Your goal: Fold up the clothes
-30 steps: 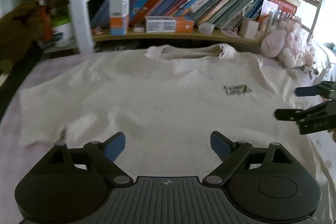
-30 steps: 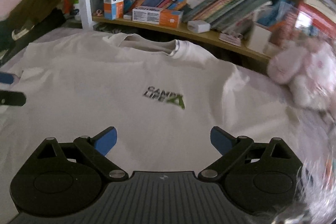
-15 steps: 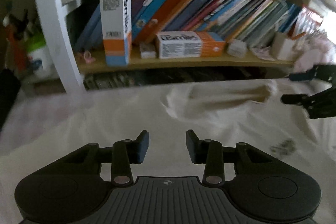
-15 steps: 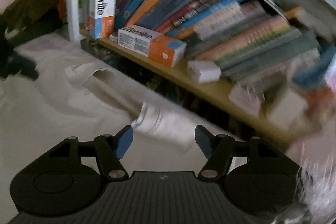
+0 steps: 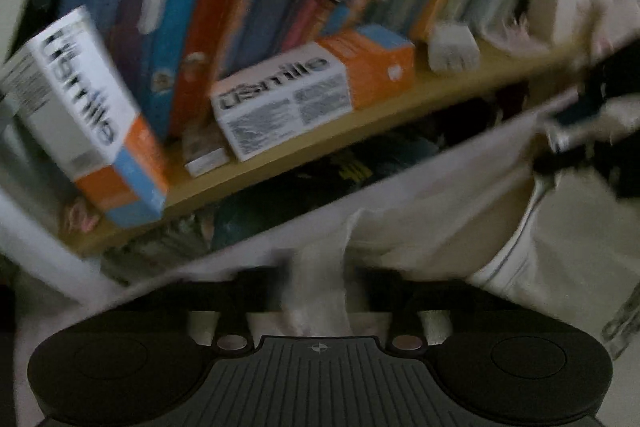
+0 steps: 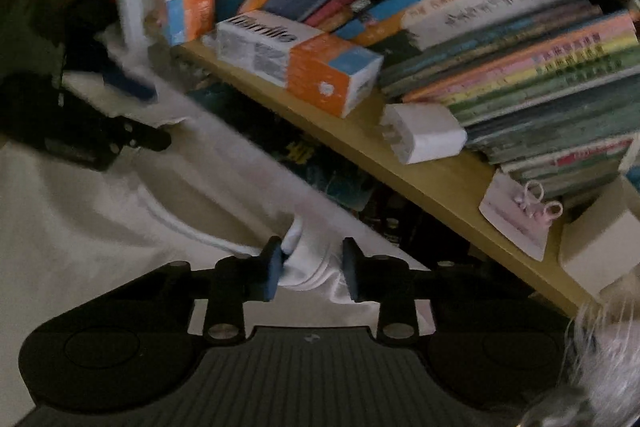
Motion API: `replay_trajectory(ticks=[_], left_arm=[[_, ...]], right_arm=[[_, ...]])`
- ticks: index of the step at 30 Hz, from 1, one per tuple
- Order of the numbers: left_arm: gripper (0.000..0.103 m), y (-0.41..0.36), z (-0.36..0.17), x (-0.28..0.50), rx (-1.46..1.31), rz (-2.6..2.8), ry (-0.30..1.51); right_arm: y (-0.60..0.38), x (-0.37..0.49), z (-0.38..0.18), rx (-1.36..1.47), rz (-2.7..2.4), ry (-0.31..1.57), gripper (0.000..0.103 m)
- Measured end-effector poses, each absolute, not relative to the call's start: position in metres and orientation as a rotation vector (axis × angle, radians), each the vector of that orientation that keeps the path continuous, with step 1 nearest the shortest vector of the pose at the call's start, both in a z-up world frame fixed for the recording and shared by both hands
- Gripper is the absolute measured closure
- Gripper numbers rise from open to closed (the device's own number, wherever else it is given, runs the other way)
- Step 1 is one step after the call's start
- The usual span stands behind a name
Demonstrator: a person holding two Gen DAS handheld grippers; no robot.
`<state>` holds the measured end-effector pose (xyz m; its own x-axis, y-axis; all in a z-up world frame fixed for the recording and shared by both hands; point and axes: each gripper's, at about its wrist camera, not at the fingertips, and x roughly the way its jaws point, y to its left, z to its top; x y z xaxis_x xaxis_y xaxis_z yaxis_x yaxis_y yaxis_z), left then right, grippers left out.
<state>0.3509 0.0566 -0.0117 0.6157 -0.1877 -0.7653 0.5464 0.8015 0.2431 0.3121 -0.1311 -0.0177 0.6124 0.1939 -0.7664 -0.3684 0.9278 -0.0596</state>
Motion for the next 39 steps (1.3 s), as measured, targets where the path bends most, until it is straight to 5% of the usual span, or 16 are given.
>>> replay_trajectory(ticks=[5, 8, 12, 16, 21, 22, 26, 30, 32, 39], left_arm=[[0.092, 0.098, 0.002, 0.383, 0.103, -0.299, 0.79], [0.086, 0.096, -0.01, 0.391, 0.117, -0.3, 0.837], [0.05, 0.1, -0.016, 0.391, 0.109, -0.311, 0.888], [0.038, 0.116, 0.009, 0.355, 0.083, -0.338, 0.76], [0.034, 0.121, 0.018, 0.28, 0.061, -0.483, 0.74], [0.034, 0.116, 0.014, 0.267, 0.078, -0.503, 0.76], [0.034, 0.111, -0.01, 0.208, 0.157, -0.513, 0.843], [0.027, 0.124, -0.02, 0.173, 0.104, -0.464, 0.865], [0.026, 0.13, -0.019, 0.161, 0.069, -0.439, 0.869], [0.026, 0.155, 0.005, 0.136, 0.078, -0.37, 0.813]], right_arm=[[-0.151, 0.319, -0.03, -0.091, 0.216, 0.816, 0.049], [-0.161, 0.317, -0.033, -0.001, 0.225, 0.794, 0.048], [-0.168, 0.312, -0.024, 0.033, 0.325, 0.787, 0.048], [-0.159, 0.312, -0.014, -0.084, 0.381, 0.777, 0.05], [-0.139, 0.327, -0.021, -0.239, 0.373, 0.844, 0.064], [-0.136, 0.332, -0.025, -0.261, 0.366, 0.865, 0.073], [-0.149, 0.355, -0.033, -0.08, 0.288, 0.875, 0.085], [-0.154, 0.355, -0.043, 0.023, 0.24, 0.817, 0.08], [-0.154, 0.351, -0.047, 0.0, 0.209, 0.781, 0.056], [-0.183, 0.282, -0.004, 0.101, 0.143, 0.705, 0.057]])
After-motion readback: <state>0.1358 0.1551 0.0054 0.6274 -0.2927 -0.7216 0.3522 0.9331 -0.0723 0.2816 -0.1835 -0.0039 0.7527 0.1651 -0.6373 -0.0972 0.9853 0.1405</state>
